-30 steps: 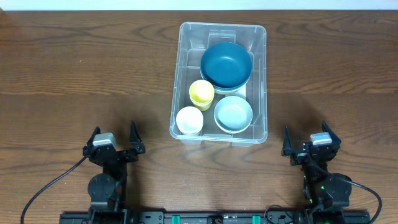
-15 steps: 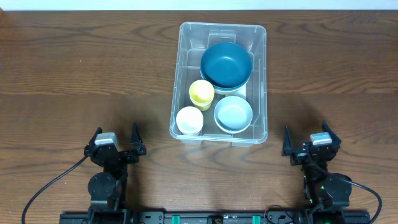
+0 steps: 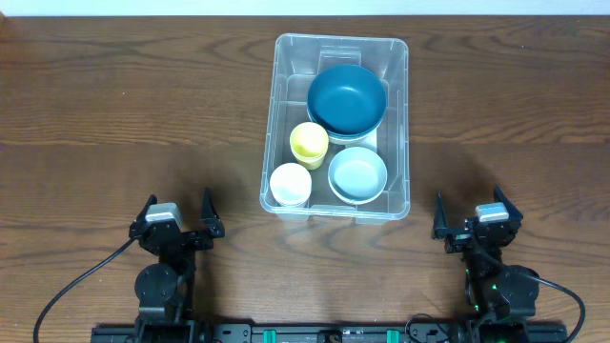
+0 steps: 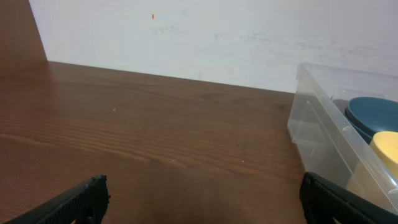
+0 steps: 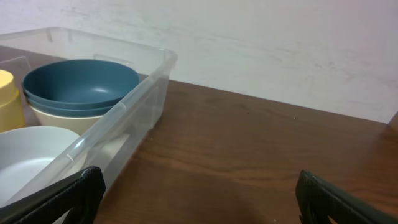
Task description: Pack container
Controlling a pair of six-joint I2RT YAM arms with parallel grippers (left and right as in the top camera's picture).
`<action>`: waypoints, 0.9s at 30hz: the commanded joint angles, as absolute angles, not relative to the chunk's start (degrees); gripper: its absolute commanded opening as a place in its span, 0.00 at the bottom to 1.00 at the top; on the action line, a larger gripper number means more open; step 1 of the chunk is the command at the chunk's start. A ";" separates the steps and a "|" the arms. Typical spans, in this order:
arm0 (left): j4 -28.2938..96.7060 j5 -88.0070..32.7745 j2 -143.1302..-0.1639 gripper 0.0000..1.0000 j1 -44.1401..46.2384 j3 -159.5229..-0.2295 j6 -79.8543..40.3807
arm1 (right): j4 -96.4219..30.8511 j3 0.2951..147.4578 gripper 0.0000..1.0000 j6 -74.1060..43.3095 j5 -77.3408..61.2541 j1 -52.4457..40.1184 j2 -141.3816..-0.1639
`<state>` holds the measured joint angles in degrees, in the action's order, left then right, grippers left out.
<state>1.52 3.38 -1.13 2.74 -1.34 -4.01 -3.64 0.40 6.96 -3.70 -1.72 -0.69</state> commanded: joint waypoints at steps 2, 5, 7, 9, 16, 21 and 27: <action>3.84 4.01 -1.37 0.98 2.98 -0.25 -3.03 | -3.86 0.32 0.99 7.55 -4.34 -1.41 -0.32; 3.84 4.01 -1.37 0.98 2.98 -0.25 -3.01 | -3.86 0.32 0.99 7.55 -4.34 -1.41 -0.32; 3.84 4.01 -1.37 0.98 2.98 -0.25 -3.03 | -3.86 0.32 0.99 7.55 -4.34 -1.41 -0.32; 3.81 4.01 -1.37 0.98 2.98 -0.25 -3.03 | -3.86 0.32 0.99 7.55 -4.34 -1.41 -0.32; 3.81 4.01 -1.37 0.98 2.98 -0.25 -3.01 | -3.86 0.32 0.99 7.55 -4.34 -1.41 -0.32; 3.81 4.01 -1.37 0.98 2.98 -0.25 -3.01 | -3.86 0.32 0.99 7.55 -4.34 -1.41 -0.32; 3.81 4.01 -1.37 0.98 2.98 -0.25 -3.03 | -3.86 0.32 0.99 7.55 -4.34 -1.41 -0.32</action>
<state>1.52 3.38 -1.13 2.74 -1.34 -4.01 -3.66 0.40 6.96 -3.70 -1.72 -0.69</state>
